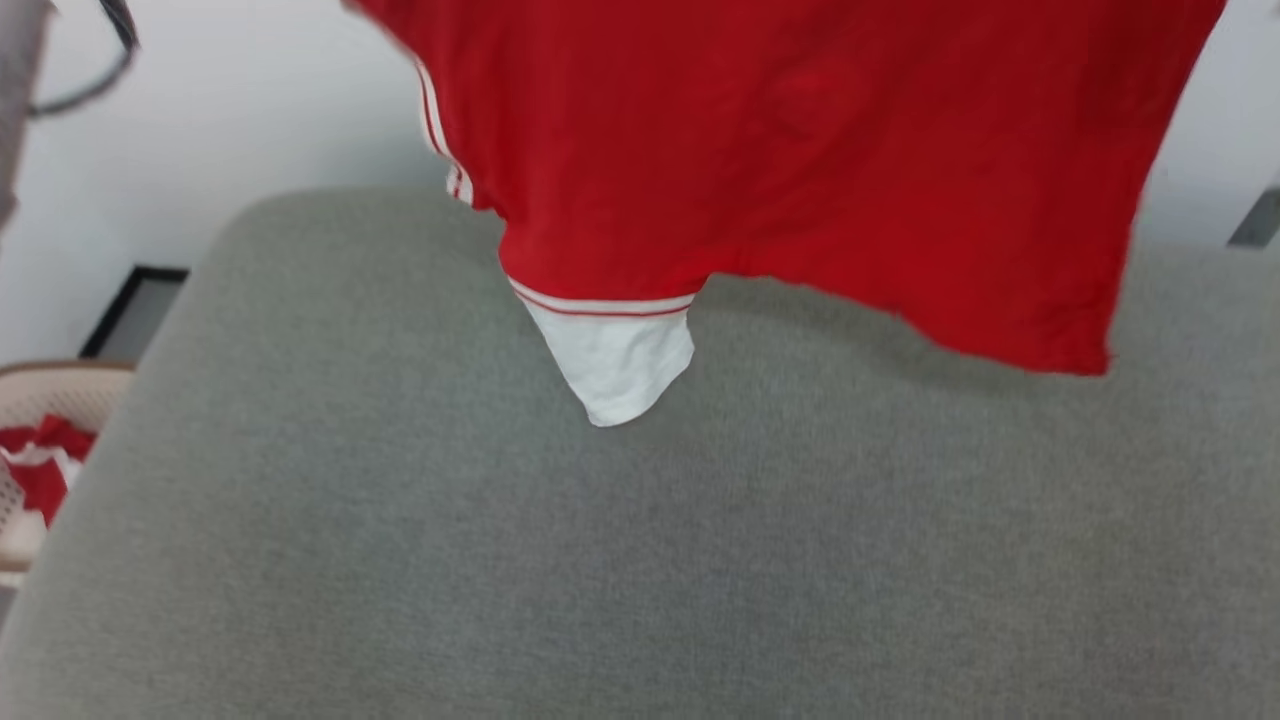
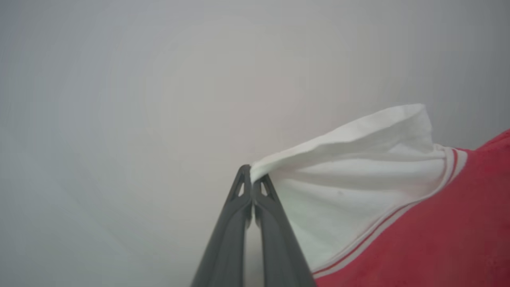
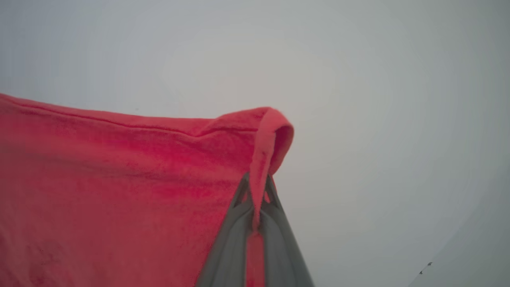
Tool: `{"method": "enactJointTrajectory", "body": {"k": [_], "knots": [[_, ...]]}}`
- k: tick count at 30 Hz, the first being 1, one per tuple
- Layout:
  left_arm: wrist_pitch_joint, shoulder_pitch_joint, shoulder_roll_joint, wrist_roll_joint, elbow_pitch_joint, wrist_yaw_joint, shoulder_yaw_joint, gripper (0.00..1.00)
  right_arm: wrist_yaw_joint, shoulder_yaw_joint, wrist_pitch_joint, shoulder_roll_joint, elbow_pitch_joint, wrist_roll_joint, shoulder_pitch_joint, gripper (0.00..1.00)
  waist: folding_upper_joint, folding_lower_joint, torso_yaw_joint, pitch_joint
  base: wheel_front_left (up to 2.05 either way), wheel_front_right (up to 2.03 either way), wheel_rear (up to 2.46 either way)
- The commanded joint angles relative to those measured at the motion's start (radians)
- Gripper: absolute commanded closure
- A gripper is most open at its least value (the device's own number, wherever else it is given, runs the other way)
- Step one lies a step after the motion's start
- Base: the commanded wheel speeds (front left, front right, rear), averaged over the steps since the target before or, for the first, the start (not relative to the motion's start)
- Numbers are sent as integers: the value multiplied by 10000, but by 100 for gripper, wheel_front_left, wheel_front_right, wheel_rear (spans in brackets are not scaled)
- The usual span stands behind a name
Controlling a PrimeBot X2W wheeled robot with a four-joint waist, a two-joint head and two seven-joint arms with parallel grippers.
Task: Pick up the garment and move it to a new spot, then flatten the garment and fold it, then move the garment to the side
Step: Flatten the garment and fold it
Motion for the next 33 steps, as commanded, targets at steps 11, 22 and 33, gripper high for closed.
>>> {"method": "enactJointTrajectory", "body": {"k": [11, 22, 33], "knots": [[-1603, -1771, -114, 899, 1227, 427, -139, 100, -14, -527, -1465, 1006, 1485, -1029, -1733, 100, -1, 0, -852, 3886, 0, 0, 0], [-5132, -4880, -1205, 1512, 2140, 825, 69, 100, -13, -2989, -3205, 1025, 1709, -4004, -3839, 100, -1, 0, -844, 6093, 0, 0, 0], [-6643, -3797, -1615, 972, 3091, -24, 329, 100, -13, -6138, -3217, 1447, 603, -7414, -1313, 100, -1, 0, -176, 6853, 0, 0, 0]]}}
